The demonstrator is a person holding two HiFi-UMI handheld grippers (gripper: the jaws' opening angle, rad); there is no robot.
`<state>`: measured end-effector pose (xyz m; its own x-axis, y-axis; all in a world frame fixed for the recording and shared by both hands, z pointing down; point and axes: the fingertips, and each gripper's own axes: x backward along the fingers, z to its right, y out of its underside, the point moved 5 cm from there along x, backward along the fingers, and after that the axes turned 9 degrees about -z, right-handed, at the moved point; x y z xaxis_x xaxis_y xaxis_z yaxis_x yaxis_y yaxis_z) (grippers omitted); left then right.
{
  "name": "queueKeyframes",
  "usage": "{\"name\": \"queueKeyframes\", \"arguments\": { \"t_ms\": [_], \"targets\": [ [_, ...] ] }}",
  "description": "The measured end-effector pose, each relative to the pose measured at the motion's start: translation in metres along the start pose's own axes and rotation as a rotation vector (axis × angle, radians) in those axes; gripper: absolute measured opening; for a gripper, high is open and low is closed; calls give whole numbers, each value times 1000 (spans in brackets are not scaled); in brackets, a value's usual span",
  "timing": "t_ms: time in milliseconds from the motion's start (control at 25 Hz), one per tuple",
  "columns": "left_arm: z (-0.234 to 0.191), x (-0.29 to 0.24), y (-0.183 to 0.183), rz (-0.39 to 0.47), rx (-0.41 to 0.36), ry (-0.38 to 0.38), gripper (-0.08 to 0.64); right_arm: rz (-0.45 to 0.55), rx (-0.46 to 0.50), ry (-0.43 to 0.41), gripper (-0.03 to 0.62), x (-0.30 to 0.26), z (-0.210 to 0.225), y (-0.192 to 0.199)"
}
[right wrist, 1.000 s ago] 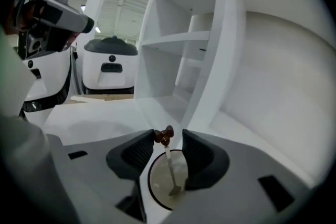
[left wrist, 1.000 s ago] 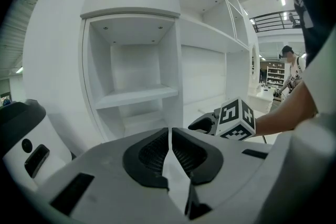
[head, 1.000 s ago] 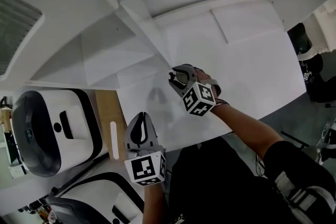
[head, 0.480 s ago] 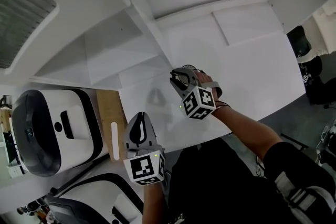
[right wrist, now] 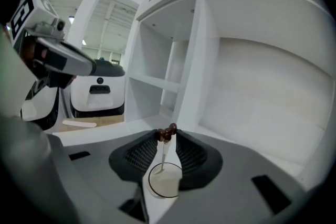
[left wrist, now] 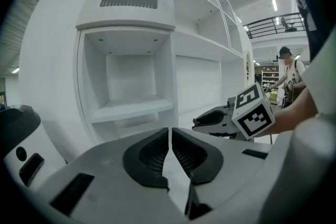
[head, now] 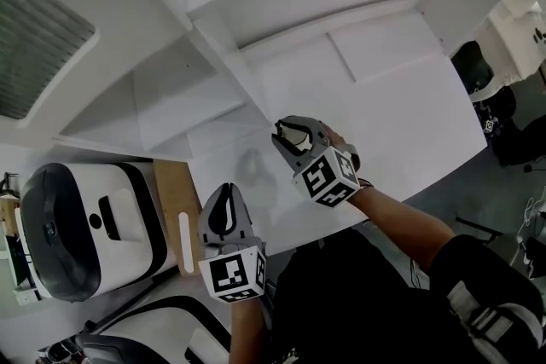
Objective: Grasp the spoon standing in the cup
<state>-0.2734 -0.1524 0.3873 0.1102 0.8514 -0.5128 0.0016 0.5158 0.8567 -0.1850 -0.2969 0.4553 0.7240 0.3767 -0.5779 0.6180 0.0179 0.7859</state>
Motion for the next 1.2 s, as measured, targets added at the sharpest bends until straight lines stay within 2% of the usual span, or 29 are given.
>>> {"name": "queueKeyframes", "arguments": {
  "t_ms": [280,400,680,880,960,1200],
  "targets": [
    [15,-5,-6,12,-45,39,9,109,-204,70,164,59,33,-10],
    [23,-12,-6,8,-58,72,9,111,-238,122,165,79,47,2],
    [49,-32,-22,24,-101,161,9,19,-324,221,164,112,73,61],
    [69,-42,-20,9,-126,209,9,-118,-357,260,164,120,70,119],
    [73,-43,-19,-2,-132,213,9,-169,-347,264,164,119,65,135],
    [67,-41,-10,-31,-136,198,9,-266,-401,259,162,106,54,175]
  ]
}}
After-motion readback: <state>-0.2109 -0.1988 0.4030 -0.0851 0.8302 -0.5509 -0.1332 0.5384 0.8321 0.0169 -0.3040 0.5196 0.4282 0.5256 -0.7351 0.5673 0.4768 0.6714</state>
